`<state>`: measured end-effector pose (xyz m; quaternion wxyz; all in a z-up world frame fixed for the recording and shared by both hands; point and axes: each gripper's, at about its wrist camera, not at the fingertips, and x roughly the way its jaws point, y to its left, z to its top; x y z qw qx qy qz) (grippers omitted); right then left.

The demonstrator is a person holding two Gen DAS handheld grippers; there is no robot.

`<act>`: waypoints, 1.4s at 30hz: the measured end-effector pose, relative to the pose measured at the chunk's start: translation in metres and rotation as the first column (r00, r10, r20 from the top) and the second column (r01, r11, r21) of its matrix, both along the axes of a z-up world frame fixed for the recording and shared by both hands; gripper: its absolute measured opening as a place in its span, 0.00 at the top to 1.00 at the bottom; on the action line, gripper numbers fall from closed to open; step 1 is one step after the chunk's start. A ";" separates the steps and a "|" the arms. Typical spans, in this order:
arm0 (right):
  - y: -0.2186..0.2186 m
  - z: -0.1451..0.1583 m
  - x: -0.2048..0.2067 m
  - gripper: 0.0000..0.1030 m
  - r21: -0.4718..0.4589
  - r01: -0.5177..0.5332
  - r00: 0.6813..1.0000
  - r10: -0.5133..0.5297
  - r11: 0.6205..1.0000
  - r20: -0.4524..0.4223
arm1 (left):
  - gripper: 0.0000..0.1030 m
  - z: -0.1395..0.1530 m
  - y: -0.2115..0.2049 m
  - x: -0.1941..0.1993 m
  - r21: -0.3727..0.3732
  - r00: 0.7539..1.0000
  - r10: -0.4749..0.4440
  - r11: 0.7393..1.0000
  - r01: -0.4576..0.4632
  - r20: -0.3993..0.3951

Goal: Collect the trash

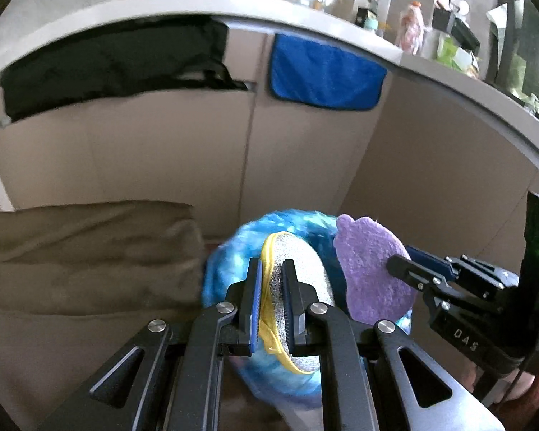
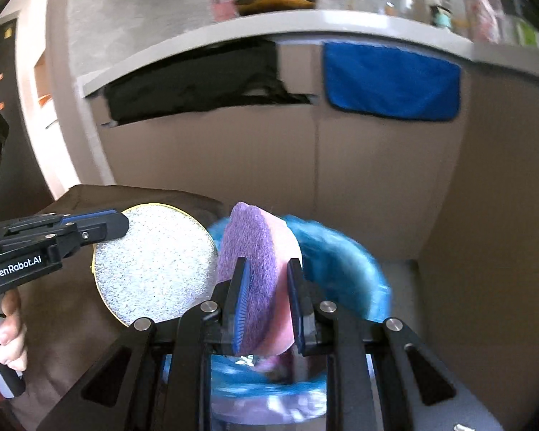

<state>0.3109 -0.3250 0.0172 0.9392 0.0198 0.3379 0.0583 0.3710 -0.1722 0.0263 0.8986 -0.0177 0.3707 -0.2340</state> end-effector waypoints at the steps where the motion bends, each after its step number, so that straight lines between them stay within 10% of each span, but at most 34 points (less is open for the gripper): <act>1: -0.006 -0.007 0.003 0.82 0.004 0.008 1.000 -0.008 1.000 -0.014 | 0.89 -0.007 -0.007 0.006 0.004 1.000 -0.003 1.000 0.003 -0.017; 14: -0.028 -0.063 0.014 0.77 0.063 0.052 0.991 -0.043 0.997 -0.128 | 0.83 -0.066 -0.011 0.023 -0.035 0.988 -0.018 0.999 0.013 -0.155; 24: -0.016 -0.047 -0.013 0.75 0.016 0.086 0.994 -0.085 0.996 -0.063 | 0.71 -0.055 0.001 0.003 -0.089 0.999 0.011 0.996 -0.016 -0.050; 42: 0.071 -0.012 -0.175 0.75 0.042 -0.023 0.998 0.020 0.999 0.062 | 0.71 -0.026 0.120 -0.235 0.101 0.963 0.212 0.968 -0.231 0.167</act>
